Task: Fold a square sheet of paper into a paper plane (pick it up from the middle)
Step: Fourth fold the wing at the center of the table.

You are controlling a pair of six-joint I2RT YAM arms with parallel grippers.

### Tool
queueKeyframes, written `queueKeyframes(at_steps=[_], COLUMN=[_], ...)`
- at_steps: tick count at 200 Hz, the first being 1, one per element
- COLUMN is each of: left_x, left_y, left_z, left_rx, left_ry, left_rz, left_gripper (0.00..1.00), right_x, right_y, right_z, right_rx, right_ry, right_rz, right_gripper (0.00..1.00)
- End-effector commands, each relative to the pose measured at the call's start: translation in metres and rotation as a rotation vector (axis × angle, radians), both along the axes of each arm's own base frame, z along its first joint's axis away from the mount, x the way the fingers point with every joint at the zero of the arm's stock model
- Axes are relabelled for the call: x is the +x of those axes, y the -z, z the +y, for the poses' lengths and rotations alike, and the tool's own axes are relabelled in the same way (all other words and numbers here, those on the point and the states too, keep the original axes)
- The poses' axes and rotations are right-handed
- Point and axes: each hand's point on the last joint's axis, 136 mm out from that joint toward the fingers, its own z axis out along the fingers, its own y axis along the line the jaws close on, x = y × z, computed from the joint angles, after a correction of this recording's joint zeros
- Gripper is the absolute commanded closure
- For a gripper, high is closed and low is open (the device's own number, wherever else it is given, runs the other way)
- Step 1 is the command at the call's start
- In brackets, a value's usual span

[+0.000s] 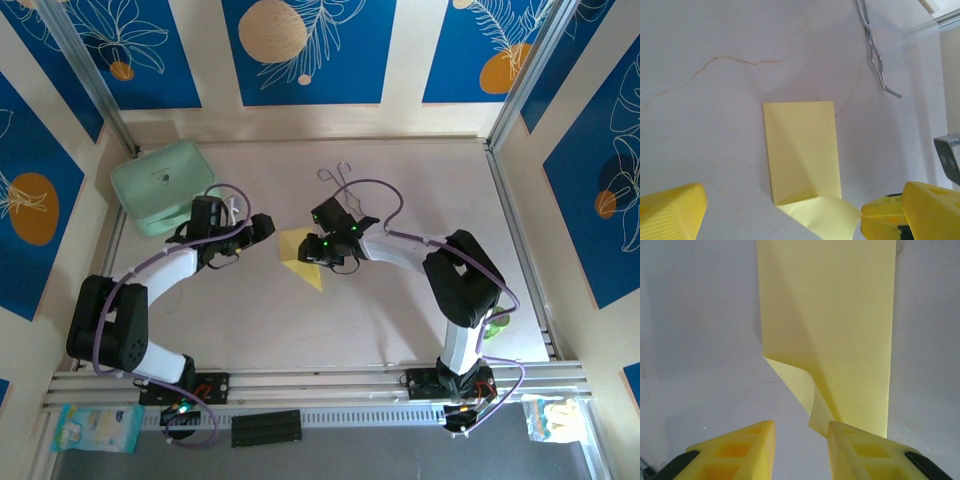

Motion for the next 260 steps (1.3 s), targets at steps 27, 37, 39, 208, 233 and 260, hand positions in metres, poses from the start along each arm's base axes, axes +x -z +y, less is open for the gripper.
queueKeyframes(at_steps=[27, 37, 39, 208, 233, 260], left_x=[-0.015, -0.017, -0.017, -0.036, -0.038, -0.041], left_y=[0.011, 0.012, 0.012, 0.008, 0.013, 0.021], left_z=[-0.002, -0.002, -0.002, -0.01, -0.02, -0.03], left_rx=[-0.06, -0.066, -0.068, -0.139, -0.148, -0.164], left_ry=[-0.007, -0.011, -0.013, -0.054, -0.037, -0.021], left_rz=[0.036, 0.044, 0.045, 0.148, 0.168, 0.212], left_gripper=[0.0, 0.0, 0.0, 0.02, 0.07, 0.18], right_x=[0.0, 0.001, 0.002, 0.009, 0.01, 0.008], right_y=[-0.002, -0.005, -0.007, 0.019, 0.031, 0.038], right_z=[0.003, 0.0, -0.001, 0.001, -0.003, -0.003], right_rx=[0.013, 0.002, -0.002, -0.016, -0.033, -0.029], right_ry=[-0.018, -0.008, -0.006, -0.023, -0.018, -0.016], right_rz=[-0.003, -0.02, -0.026, -0.006, 0.011, 0.028], right_gripper=[0.71, 0.71, 0.71, 0.72, 0.74, 0.76])
